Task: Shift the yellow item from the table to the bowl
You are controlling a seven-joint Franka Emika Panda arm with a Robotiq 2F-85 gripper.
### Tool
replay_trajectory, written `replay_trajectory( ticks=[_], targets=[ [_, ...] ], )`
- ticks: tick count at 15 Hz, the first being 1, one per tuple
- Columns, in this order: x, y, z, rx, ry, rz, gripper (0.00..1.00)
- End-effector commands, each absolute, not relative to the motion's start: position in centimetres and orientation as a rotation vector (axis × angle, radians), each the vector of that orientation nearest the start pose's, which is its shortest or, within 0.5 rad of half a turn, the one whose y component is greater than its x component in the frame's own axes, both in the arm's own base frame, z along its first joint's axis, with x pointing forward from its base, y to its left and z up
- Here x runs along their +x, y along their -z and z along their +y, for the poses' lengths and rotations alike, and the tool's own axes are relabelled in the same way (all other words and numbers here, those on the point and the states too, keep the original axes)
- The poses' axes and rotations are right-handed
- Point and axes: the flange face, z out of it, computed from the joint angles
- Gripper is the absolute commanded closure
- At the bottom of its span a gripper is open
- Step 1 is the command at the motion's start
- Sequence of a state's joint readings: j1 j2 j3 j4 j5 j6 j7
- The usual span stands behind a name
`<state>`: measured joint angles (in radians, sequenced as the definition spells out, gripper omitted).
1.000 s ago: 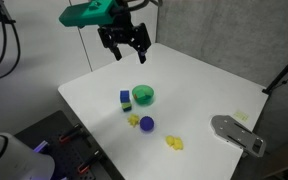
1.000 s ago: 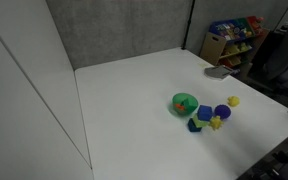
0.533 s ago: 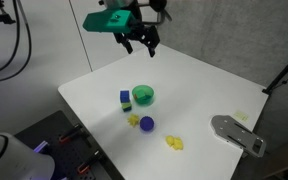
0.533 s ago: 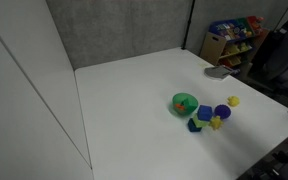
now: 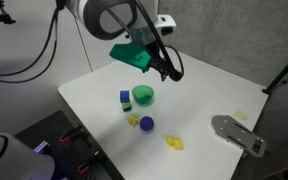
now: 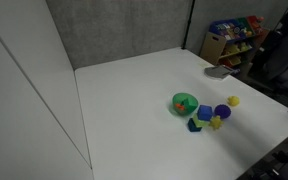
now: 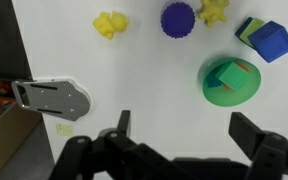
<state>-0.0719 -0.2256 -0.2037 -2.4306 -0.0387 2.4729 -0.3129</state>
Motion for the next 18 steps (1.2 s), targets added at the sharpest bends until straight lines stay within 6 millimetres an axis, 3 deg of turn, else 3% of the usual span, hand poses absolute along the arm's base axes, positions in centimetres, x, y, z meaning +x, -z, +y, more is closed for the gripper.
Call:
replay_trajectory(
  ticks=[1,8,14,18],
  targets=[
    [47.7,-38.2,-16.2,-3.144,0.330,0.047,0.00],
    [48.0,-31.5,-19.3,-3.086,0.185,0.435,0.00],
    [49.2,-27.8,-21.5,-3.001,0.150,0.890,0.00],
    [50.3,-25.8,-22.2,-2.905,0.111,1.070,0.00]
  ],
)
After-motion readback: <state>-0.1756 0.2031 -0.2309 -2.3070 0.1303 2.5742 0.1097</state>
